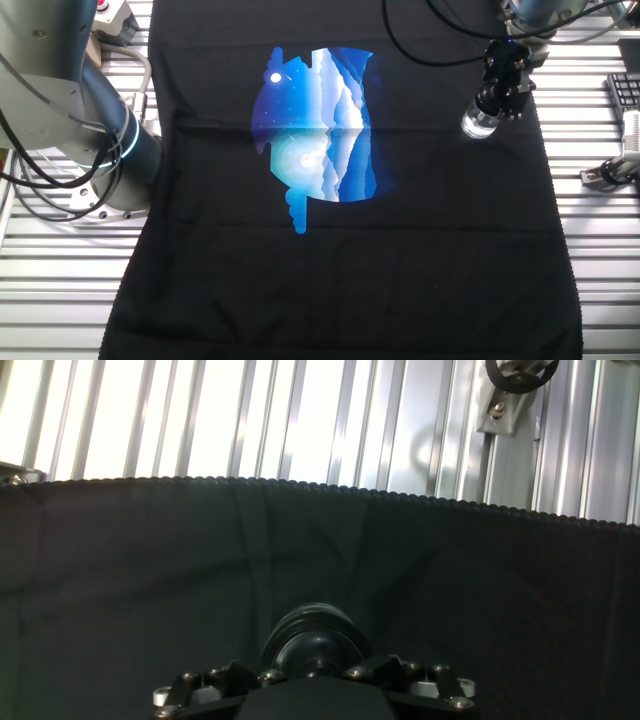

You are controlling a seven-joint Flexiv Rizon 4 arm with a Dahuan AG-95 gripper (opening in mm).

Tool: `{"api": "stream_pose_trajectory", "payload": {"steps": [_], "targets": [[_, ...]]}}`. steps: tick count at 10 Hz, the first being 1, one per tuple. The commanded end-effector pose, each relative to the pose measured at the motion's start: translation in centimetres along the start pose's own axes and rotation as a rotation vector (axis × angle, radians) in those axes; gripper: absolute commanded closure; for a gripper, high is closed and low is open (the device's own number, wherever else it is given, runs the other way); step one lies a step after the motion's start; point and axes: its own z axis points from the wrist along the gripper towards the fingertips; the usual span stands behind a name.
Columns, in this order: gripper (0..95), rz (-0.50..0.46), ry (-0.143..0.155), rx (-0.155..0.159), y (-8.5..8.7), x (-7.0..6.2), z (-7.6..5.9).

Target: Screw the lid onto the jar

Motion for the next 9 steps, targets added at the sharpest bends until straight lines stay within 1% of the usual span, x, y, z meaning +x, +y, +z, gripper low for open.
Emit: {"api": "stream_pose_trajectory", "payload": {"steps": [1, 5, 6, 7, 9], "targets": [[38.0, 0.002, 0.001, 0.0, 0.01, 0.0, 0.0], [38.0, 0.013, 0.003, -0.004, 0.05, -0.05, -0.06], [57.0, 0.02, 0.006, -0.001, 0.07, -0.07, -0.07], [57.0, 0.023, 0.006, -0.001, 0.07, -0.07, -0.07], [95.0, 0.035, 0.006, -0.002, 0.1, -0.06, -0.06]]}}
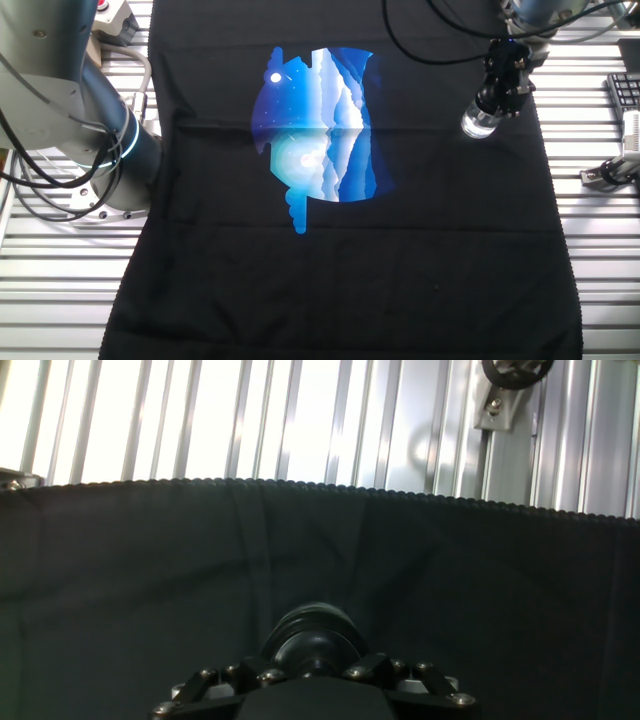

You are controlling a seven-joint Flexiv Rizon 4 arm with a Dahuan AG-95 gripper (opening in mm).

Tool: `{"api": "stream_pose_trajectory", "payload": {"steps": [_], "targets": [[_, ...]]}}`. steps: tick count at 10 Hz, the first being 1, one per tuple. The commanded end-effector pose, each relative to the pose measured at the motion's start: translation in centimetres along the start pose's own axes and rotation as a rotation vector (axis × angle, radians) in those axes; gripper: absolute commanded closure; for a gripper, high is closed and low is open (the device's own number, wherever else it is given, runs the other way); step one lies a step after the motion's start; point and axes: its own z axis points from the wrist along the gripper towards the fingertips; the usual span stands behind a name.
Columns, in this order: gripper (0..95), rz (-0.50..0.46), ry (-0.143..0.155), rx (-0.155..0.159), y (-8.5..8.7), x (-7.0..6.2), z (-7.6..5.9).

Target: Screw the lid onto the jar

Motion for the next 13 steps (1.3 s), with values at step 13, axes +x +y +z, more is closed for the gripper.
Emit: {"api": "stream_pose_trajectory", "payload": {"steps": [13], "targets": [[95.0, 0.017, -0.016, -0.011, 0.0, 0.08, 0.03]]}}
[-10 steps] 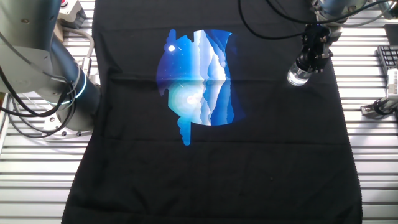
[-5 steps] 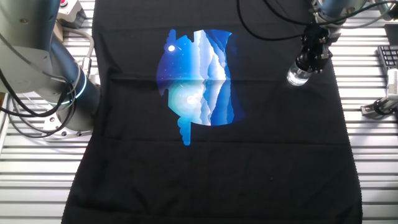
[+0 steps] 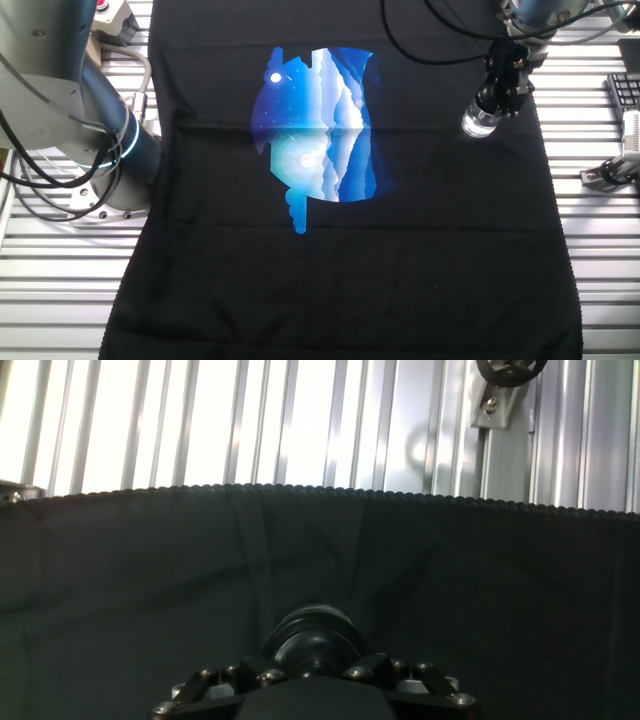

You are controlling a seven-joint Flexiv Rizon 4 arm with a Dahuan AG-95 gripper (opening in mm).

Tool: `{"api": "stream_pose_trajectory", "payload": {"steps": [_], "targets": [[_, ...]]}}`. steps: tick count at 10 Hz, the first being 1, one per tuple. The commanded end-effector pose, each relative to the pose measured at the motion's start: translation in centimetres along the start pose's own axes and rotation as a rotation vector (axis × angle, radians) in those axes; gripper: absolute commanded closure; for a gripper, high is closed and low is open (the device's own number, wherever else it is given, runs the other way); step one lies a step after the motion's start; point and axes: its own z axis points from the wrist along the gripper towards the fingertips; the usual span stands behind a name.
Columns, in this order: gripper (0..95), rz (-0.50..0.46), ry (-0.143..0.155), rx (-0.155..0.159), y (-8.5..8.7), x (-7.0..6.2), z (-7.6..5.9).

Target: Screw the lid onto the jar

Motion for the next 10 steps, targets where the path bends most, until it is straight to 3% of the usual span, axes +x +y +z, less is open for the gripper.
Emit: {"api": "stream_pose_trajectory", "payload": {"steps": [1, 7, 8, 10], "targets": [[95.0, -0.004, 0.003, 0.013, 0.01, 0.01, 0.05], [95.0, 0.006, 0.001, 0.01, -0.02, 0.05, 0.13], [95.0, 0.017, -0.001, -0.008, 0.02, 0.04, 0.01], [95.0, 0.016, 0.0, 0.013, 0.01, 0.04, 0.03]]}}
